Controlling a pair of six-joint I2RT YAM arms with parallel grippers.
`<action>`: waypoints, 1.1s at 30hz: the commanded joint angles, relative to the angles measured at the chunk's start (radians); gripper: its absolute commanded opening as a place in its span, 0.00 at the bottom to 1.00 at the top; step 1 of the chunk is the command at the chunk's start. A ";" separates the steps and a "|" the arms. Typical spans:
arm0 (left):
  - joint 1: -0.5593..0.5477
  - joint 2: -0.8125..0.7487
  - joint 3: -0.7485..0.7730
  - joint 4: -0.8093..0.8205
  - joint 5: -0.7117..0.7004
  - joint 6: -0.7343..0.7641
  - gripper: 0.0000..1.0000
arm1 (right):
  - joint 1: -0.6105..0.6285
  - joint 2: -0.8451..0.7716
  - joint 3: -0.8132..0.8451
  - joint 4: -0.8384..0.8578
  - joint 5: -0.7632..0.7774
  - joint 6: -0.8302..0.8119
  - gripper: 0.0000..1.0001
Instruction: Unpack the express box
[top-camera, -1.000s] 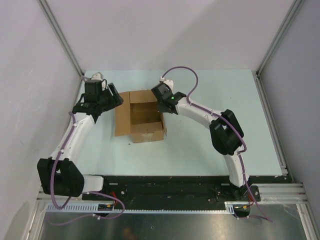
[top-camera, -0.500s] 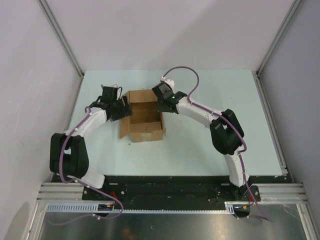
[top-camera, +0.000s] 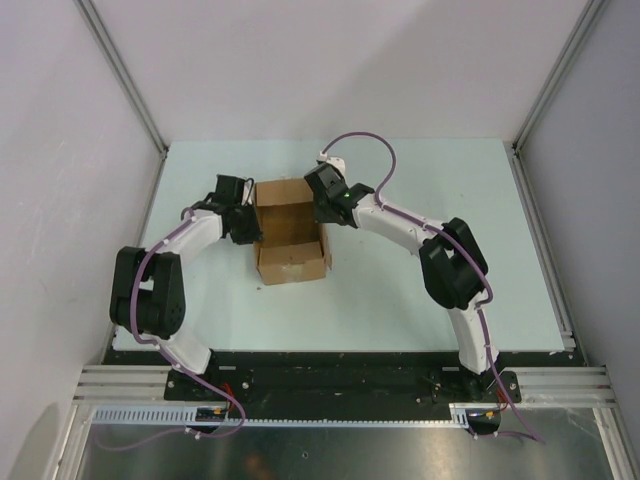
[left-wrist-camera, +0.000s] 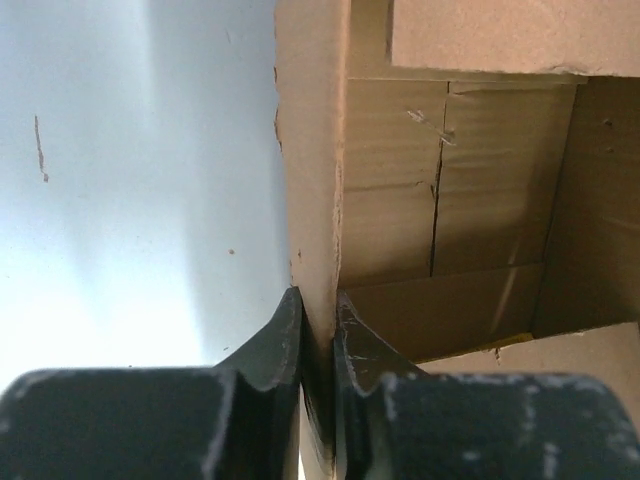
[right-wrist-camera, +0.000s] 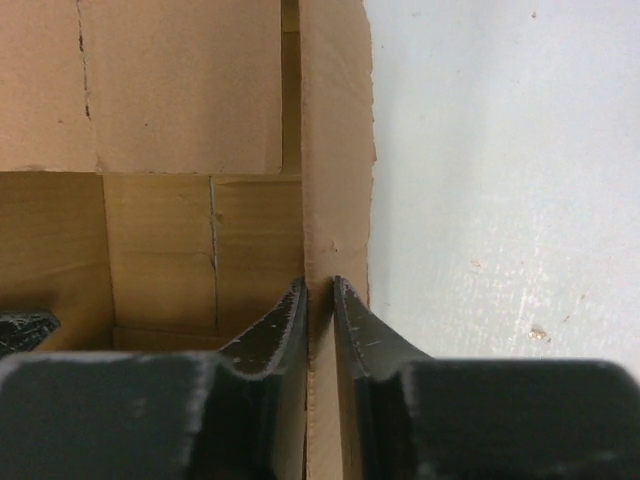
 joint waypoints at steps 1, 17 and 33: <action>0.000 -0.030 0.066 -0.001 0.036 0.040 0.09 | 0.001 -0.051 -0.006 0.054 0.002 -0.091 0.28; -0.023 -0.073 0.106 -0.014 0.124 0.111 0.00 | -0.034 -0.355 -0.133 0.256 -0.323 -0.468 0.61; -0.121 -0.117 0.038 -0.040 -0.016 0.166 0.00 | 0.026 -0.182 -0.263 0.367 -0.477 -0.461 0.31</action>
